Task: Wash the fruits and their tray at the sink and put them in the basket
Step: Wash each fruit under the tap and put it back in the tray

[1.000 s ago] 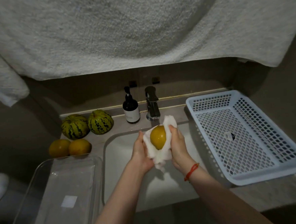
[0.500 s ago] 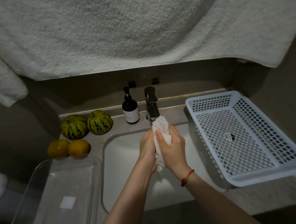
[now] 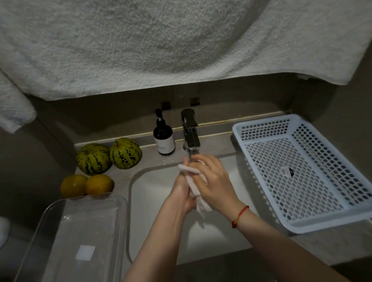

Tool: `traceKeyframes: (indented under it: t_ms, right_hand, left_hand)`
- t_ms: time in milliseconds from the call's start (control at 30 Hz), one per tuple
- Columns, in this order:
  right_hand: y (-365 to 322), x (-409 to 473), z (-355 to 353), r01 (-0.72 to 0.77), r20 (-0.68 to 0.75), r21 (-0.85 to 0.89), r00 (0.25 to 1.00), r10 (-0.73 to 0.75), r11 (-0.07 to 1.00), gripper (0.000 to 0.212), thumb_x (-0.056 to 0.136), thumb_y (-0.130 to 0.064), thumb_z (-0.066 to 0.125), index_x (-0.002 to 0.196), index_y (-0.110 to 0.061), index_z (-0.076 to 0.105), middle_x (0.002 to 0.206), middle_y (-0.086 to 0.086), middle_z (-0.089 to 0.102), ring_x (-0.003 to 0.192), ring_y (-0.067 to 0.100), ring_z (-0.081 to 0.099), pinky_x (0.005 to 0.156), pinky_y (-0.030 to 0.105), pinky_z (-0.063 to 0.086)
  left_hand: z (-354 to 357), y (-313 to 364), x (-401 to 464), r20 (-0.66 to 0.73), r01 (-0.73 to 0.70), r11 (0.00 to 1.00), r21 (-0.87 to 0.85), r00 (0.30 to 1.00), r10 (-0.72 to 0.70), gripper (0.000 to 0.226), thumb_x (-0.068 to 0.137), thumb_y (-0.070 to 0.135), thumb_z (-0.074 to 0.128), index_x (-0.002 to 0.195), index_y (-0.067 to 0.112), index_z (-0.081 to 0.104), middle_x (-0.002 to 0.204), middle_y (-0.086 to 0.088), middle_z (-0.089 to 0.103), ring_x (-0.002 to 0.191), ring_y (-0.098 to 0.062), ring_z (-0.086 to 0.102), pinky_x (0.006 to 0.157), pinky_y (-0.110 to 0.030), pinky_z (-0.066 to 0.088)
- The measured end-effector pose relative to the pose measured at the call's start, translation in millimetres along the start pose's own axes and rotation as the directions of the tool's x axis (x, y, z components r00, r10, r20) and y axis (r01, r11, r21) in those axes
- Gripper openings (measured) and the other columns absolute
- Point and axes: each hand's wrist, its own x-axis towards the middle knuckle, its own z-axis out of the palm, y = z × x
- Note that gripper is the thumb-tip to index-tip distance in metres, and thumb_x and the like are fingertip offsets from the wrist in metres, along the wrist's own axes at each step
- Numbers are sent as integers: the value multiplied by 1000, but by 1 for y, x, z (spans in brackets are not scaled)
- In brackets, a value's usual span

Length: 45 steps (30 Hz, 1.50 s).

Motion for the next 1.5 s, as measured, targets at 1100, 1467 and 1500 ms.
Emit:
traceKeyframes:
  t_ms: [1100, 1467, 1500]
  right_hand:
    - [7, 13, 2, -305, -200, 284, 908, 368, 909, 35, 99, -31, 38, 98, -2, 58, 73, 6, 59, 66, 21, 61, 56, 14, 46]
    - [2, 18, 7, -466, 114, 728, 805, 582, 502, 39, 83, -45, 57, 114, -21, 54, 101, -3, 63, 97, 15, 62, 83, 30, 53]
    - [3, 16, 7, -465, 114, 711, 817, 566, 528, 45, 79, -47, 57, 114, -19, 55, 100, -2, 64, 97, 15, 63, 81, 27, 53]
  left_hand:
    - [8, 24, 5, 10, -1, 893, 450, 1000, -4, 39, 88, 46, 57, 117, 19, 58, 94, -10, 69, 81, -25, 68, 59, -41, 58]
    - [2, 11, 3, 40, -80, 994, 79, 996, 77, 33, 89, 33, 55, 113, 12, 62, 94, -13, 69, 86, -27, 64, 72, -39, 53]
    - [2, 12, 3, 50, -77, 995, 60, 996, 74, 34, 90, 32, 55, 115, 10, 62, 96, -14, 68, 89, -27, 63, 76, -40, 53]
